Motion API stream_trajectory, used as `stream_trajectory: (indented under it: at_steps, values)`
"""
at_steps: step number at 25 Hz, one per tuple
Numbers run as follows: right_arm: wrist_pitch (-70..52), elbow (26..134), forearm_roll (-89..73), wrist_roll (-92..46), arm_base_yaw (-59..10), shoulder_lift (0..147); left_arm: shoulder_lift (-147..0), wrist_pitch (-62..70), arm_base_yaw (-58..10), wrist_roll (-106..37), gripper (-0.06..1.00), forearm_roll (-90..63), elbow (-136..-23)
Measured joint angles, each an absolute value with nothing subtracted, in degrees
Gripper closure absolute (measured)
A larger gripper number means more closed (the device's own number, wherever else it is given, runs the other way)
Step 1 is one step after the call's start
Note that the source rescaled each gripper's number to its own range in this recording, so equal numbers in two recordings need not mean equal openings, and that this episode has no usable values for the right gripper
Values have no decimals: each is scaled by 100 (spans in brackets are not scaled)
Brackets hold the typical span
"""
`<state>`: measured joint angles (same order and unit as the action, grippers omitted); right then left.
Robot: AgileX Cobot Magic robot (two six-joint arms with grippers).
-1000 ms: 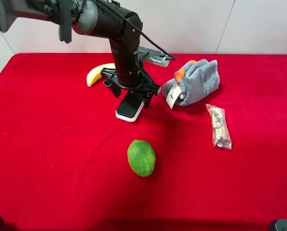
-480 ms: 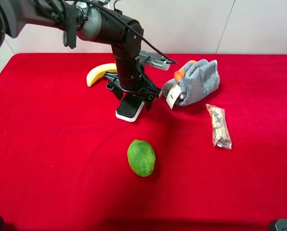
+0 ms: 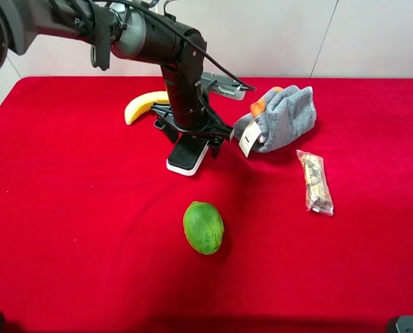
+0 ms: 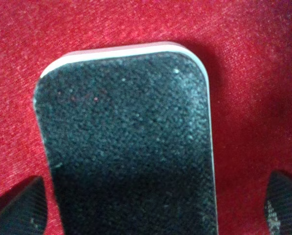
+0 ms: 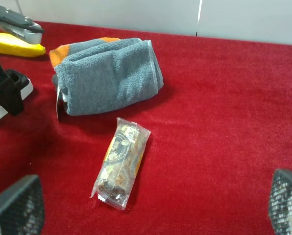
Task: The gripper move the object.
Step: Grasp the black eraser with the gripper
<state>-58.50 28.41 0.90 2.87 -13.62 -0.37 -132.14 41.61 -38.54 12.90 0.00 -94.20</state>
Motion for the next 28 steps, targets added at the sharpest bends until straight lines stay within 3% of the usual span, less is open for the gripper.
stream_trajectory:
  at_steps: [21,24,28]
  values:
    - [-5843,2841,90,287,-1362,-37,-13214,4028,-3854,1263,28,0,-9414]
    - [-5843,2841,90,287,-1362,-37,-13214,4028,-3854,1263,37,0,-9414]
    - [-5848,2841,90,287,-1362,-37,-13214,4028,-3854,1258,61,0,-9414]
